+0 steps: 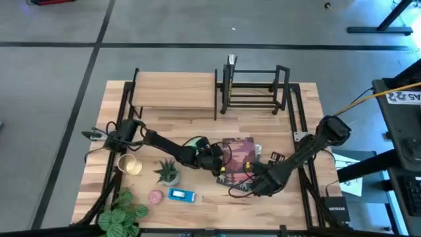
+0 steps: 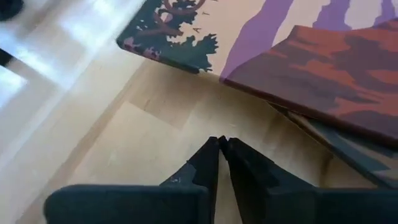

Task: Stock shelves
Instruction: Remove the red purple book from the bookshelf

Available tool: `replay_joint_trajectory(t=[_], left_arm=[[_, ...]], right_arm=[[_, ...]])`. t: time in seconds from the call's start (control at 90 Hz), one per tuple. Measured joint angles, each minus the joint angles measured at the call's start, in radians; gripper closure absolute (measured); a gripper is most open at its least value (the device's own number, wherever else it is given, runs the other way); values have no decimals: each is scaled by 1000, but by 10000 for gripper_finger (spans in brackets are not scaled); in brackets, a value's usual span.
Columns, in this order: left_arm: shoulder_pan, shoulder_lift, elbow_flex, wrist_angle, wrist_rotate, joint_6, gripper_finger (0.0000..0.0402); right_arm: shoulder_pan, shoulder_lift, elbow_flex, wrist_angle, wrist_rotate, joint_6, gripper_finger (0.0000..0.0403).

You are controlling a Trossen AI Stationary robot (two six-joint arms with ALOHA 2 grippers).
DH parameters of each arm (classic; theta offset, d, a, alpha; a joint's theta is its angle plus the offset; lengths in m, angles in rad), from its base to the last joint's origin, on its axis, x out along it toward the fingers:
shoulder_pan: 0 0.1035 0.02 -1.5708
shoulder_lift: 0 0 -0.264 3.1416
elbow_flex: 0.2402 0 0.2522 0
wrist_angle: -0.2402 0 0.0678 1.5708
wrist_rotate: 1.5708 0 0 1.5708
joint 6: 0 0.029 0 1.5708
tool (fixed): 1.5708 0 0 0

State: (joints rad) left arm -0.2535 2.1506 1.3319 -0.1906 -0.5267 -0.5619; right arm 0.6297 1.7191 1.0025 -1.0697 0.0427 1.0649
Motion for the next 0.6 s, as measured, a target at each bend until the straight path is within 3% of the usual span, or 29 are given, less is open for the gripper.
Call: replay_joint_trajectory(t=[0.167, 0.311, 0.6], left_arm=[[-11, 2, 0, 21, 55, -36, 380], [-22, 8, -4, 140, 79, -11, 380], [-66, -13, -5, 106, 5, 40, 380]], right_arm=[[-38, 0, -12, 106, 48, -50, 258], [-41, 0, 21, 156, 41, -113, 258], [58, -22, 140, 87, 45, -92, 258]])
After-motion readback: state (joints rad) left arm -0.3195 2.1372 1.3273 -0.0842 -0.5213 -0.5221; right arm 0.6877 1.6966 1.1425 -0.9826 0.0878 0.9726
